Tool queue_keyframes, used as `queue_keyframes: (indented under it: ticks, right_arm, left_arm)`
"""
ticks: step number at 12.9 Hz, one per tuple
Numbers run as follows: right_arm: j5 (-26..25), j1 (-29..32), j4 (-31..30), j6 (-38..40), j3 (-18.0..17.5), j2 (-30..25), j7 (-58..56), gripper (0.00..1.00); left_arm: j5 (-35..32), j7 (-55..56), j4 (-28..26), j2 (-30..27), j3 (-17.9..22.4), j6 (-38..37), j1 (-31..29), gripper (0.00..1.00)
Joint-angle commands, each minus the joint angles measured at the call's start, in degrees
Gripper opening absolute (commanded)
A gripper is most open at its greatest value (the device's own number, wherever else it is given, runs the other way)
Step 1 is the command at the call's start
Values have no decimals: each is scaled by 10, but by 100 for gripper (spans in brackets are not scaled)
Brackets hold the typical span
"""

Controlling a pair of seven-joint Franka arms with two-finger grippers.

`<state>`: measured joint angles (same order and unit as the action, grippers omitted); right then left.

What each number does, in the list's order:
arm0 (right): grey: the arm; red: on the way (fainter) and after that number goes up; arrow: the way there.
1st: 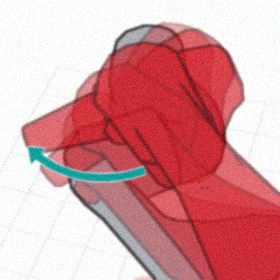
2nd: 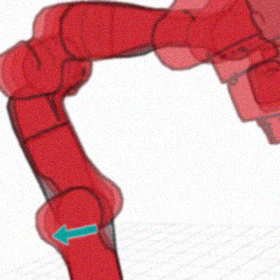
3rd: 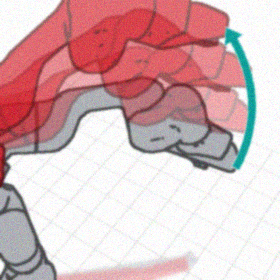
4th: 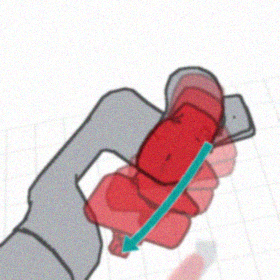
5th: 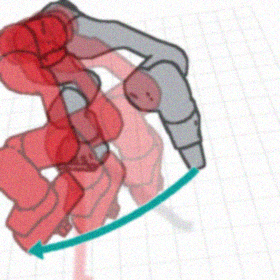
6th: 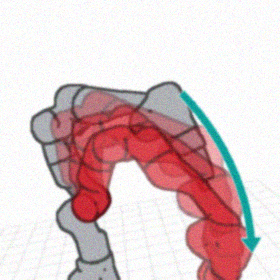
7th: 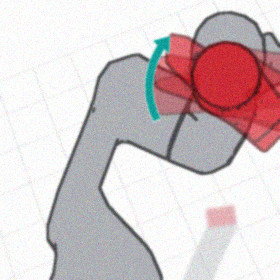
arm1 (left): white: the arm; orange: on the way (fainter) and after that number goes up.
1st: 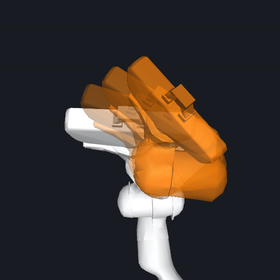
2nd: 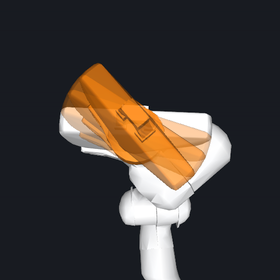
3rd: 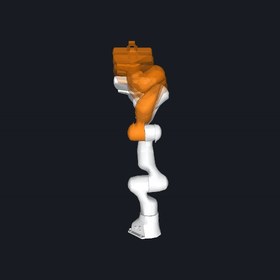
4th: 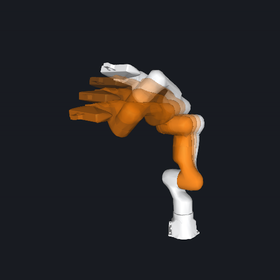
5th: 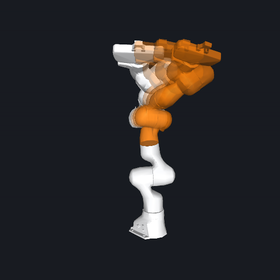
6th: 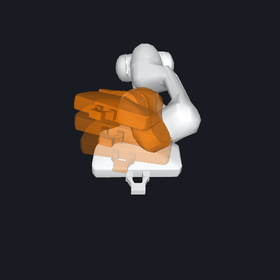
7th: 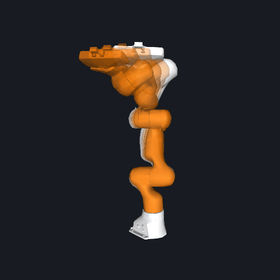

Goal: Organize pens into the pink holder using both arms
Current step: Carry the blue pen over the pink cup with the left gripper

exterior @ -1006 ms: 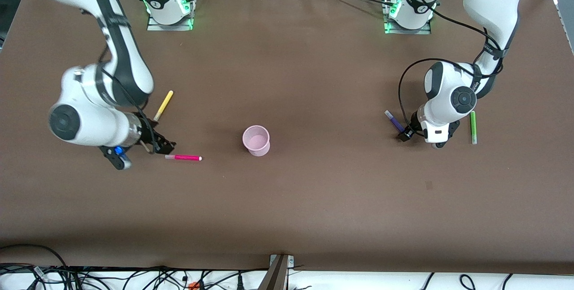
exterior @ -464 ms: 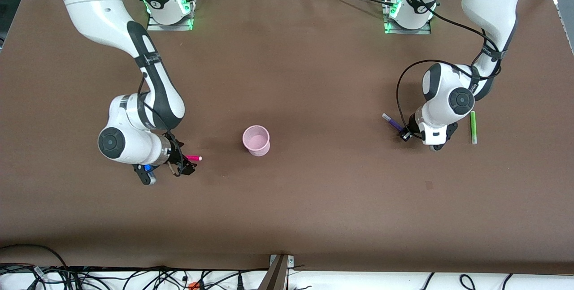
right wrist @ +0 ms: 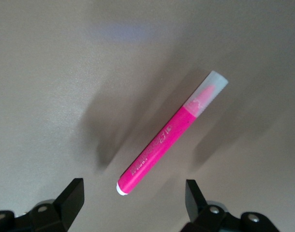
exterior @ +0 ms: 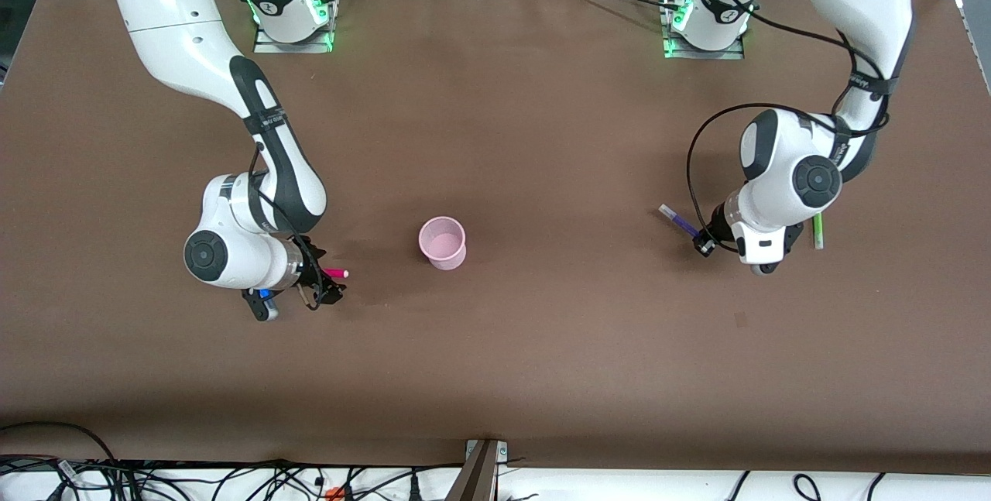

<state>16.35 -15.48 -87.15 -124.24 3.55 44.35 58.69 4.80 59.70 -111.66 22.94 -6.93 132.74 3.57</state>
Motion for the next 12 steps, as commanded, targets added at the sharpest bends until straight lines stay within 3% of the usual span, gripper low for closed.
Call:
queue_keyframes:
  ticks: [1, 5, 8, 12]
  right_arm:
    - [14, 2, 8, 6, 0, 9, -4, 78]
    - [14, 3, 6, 6, 0, 14, -9, 57]
    - [15, 7, 0, 7, 0, 14, -13, 44]
    - [36, 10, -4, 7, 0, 14, -45, 32]
  left_arm:
    - [12, 106, 70, 3, -49, -29, 6, 0]
    - [1, 284, 186, 43, -56, -28, 90, 0]
    - [-1, 349, 263, 95, -50, -22, 145, 0]
    - [-83, 456, 336, 155, -49, -20, 203, 0]
